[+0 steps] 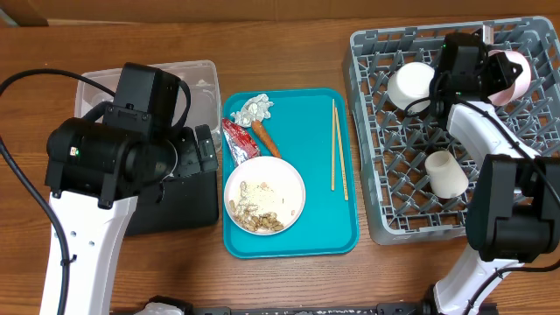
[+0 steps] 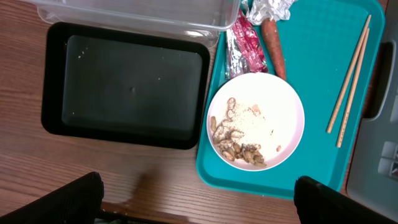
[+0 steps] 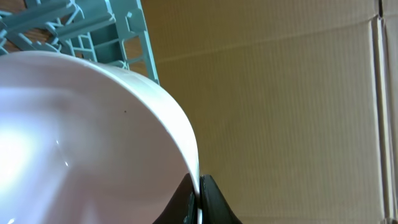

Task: Sort waste into correct bins and load items into the dishwasher
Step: 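Carry the pink bowl to the rack's back right corner and release, then move the right gripper back over the tray toward the chopsticks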

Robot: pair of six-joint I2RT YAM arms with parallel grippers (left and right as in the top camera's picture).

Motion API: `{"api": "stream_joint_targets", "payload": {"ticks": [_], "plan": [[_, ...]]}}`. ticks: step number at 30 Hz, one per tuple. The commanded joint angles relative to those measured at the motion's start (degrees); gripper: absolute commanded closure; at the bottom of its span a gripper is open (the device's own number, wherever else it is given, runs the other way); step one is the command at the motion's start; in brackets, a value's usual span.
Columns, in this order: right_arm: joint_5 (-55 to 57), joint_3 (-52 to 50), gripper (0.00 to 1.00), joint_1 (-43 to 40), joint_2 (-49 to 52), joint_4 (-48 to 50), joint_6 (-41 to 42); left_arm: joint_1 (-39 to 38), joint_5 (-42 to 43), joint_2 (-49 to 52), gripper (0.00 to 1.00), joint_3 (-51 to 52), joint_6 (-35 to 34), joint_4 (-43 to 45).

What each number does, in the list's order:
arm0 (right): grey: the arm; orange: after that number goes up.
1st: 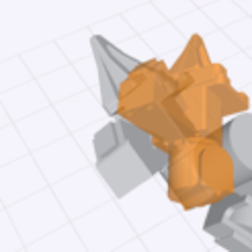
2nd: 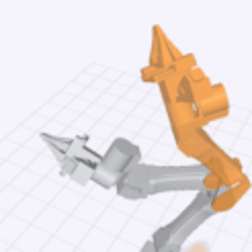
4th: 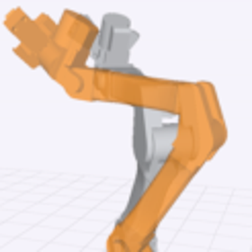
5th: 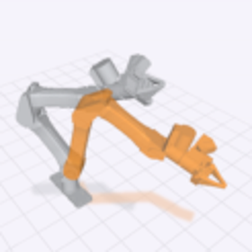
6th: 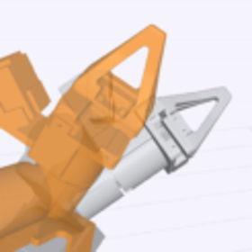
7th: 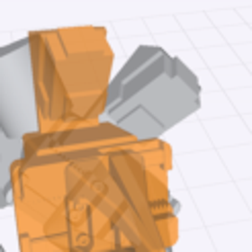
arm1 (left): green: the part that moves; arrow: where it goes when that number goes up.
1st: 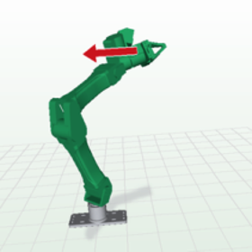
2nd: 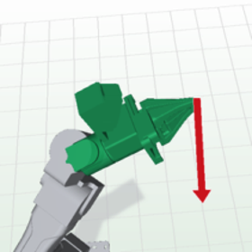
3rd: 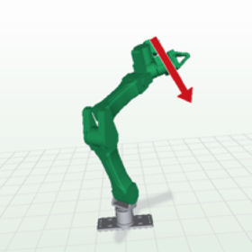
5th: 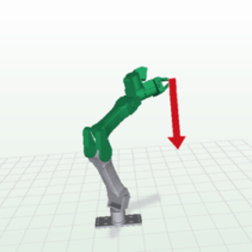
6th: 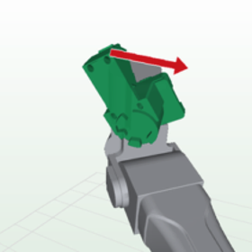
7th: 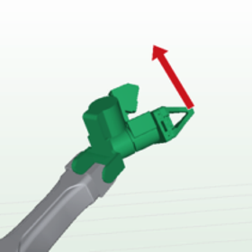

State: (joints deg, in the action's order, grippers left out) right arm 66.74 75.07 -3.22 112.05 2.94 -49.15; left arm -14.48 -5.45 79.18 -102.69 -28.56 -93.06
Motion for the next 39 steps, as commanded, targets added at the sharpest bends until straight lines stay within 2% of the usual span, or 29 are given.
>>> {"api": "stream_joint_targets", "payload": {"ticks": [1, 11, 13, 14, 15, 17, 19, 22, 32, 39], "plan": [[-0.33, 1.07, 0.96, 0.28, 2.08, -0.98, 0.87, 0.33, -0.94, 0.22, 0.0, -0.5, 0.22, 0.11], [1.38, 1.07, 0.94, 4.28, 2.08, -0.92, 0.96, 0.33, -0.94, 0.22, 0.0, -0.5, 0.22, 0.09], [2.08, 1.07, 0.82, 4.87, 2.08, -0.92, 0.96, 0.33, -0.94, 0.22, 0.0, -0.5, 0.22, 0.11], [2.78, 1.07, 0.68, 5.16, 2.08, -0.85, 0.96, 0.33, -0.94, 0.22, 0.0, -0.5, 0.22, 0.09], [3.8, 1.07, 0.48, 5.38, 2.08, -0.42, 1.03, 0.33, -0.94, 0.22, 0.0, -0.5, 0.22, 0.09], [5.95, 1.07, 0.25, 5.53, 2.08, 1.6, 1.29, 0.33, -0.94, 0.22, 0.0, -0.5, 0.22, 0.09], [8.61, 1.07, 0.12, 5.66, 1.99, 6.21, 1.18, 0.33, -0.94, 0.22, 0.0, -0.5, 0.22, 0.11], [11.37, 1.07, 0.0, 6.49, 0.87, 12.37, 0.81, 0.33, -0.94, 0.22, 0.0, -0.5, 0.22, 0.09], [7.74, 1.09, 0.0, 15.63, -4.66, 12.57, -5.01, 0.33, -0.94, 0.22, 0.0, -0.48, 0.22, 0.09], [9.07, 1.09, 0.0, 20.72, -5.07, 10.73, -4.15, 0.33, -0.94, 0.22, 0.0, -0.48, 0.22, 0.09]]}}
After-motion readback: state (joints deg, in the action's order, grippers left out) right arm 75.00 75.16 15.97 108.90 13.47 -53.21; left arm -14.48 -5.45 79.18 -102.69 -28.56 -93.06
